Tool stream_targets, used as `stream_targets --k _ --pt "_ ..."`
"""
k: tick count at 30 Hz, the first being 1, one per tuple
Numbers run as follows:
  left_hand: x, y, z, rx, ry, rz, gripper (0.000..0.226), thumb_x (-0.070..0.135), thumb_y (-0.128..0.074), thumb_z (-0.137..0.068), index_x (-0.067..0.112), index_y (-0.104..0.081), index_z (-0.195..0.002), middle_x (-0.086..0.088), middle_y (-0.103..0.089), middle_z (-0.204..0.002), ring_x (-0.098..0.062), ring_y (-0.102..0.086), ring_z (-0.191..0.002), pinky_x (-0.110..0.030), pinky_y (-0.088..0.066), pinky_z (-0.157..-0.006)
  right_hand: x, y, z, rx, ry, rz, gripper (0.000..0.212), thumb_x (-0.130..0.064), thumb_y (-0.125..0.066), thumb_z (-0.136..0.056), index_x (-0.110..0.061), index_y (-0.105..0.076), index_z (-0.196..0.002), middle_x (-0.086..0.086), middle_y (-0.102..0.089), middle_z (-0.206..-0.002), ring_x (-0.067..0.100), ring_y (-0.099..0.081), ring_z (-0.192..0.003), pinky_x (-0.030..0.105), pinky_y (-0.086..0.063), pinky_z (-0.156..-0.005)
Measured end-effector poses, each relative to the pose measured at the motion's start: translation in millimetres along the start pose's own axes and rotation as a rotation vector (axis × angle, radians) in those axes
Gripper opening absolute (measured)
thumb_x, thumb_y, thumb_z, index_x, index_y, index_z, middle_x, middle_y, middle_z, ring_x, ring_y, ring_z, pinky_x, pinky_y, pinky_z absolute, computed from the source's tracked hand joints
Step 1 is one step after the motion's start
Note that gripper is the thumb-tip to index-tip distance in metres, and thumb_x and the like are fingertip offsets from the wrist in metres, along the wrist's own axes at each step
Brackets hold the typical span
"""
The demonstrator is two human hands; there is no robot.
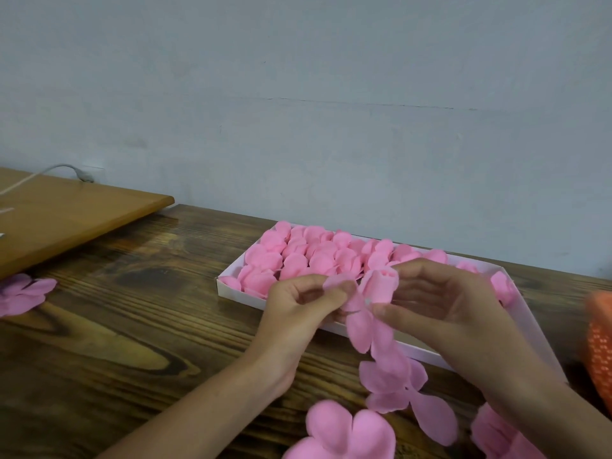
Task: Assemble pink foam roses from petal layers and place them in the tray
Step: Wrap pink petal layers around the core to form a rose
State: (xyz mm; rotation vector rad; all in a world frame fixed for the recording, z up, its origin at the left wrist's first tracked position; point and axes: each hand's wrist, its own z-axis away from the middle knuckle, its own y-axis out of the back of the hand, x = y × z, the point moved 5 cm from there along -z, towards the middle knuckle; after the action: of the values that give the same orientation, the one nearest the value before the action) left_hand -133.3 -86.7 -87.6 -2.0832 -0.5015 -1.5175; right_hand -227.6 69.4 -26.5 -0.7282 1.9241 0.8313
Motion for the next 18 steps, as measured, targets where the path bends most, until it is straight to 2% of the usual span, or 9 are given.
stream_targets --k 2,6,13,15,18 --pt "2.2 1.1 1.3 0.048 -0.048 -0.062 0.02 0.032 -0.085 -0.081 0.017 -0.085 -0.094 -0.009 -0.081 -0.091 -0.025 -0.077 -0.088 -0.04 -0.064 -0.082 -1.3 -4.4 2.1 -0.019 0.046 0.093 0.026 -0.022 -0.087 -0.074 -0.03 -0.077 -0.097 -0.004 -0.08 -0.1 0.014 -0.077 -0.097 0.023 -0.059 -0.087" --pt "5.8 2.5 3.7 0.111 -0.103 -0.051 0.017 0.027 -0.086 -0.076 0.017 -0.085 -0.09 -0.008 -0.081 -0.087 -0.019 -0.077 -0.081 -0.023 -0.059 -0.069 0.1 -9.6 5.7 0.0 0.052 0.213 0.024 -0.017 -0.089 -0.076 -0.03 -0.076 -0.092 -0.009 -0.079 -0.093 0.01 -0.077 -0.089 0.022 -0.06 -0.082" --pt "9.4 -3.2 7.7 0.079 -0.154 -0.04 0.026 0.034 -0.077 -0.079 0.011 -0.085 -0.09 -0.009 -0.081 -0.086 -0.023 -0.078 -0.084 -0.028 -0.062 -0.073 0.1 -10.8 9.1 0.032 0.02 0.24 0.027 -0.016 -0.091 -0.073 -0.034 -0.075 -0.085 -0.015 -0.078 -0.088 0.004 -0.076 -0.083 0.013 -0.058 -0.075" --pt "11.5 -5.2 8.8 0.059 -0.167 -0.046 0.027 0.035 -0.076 -0.081 0.011 -0.085 -0.09 -0.009 -0.081 -0.087 -0.022 -0.077 -0.085 -0.027 -0.062 -0.075 0.3 -9.6 8.9 0.067 0.018 0.283 0.028 -0.018 -0.093 -0.07 -0.034 -0.076 -0.086 -0.02 -0.077 -0.096 0.002 -0.075 -0.085 0.014 -0.059 -0.076" --pt "13.6 -9.1 10.4 0.017 -0.183 -0.052 0.025 0.036 -0.073 -0.085 0.014 -0.085 -0.089 -0.007 -0.08 -0.086 -0.018 -0.077 -0.085 -0.023 -0.06 -0.074 0.8 -10.2 9.3 0.08 0.013 0.308 0.026 -0.021 -0.092 -0.071 -0.035 -0.076 -0.087 -0.027 -0.074 -0.106 0.001 -0.074 -0.091 0.023 -0.062 -0.076"
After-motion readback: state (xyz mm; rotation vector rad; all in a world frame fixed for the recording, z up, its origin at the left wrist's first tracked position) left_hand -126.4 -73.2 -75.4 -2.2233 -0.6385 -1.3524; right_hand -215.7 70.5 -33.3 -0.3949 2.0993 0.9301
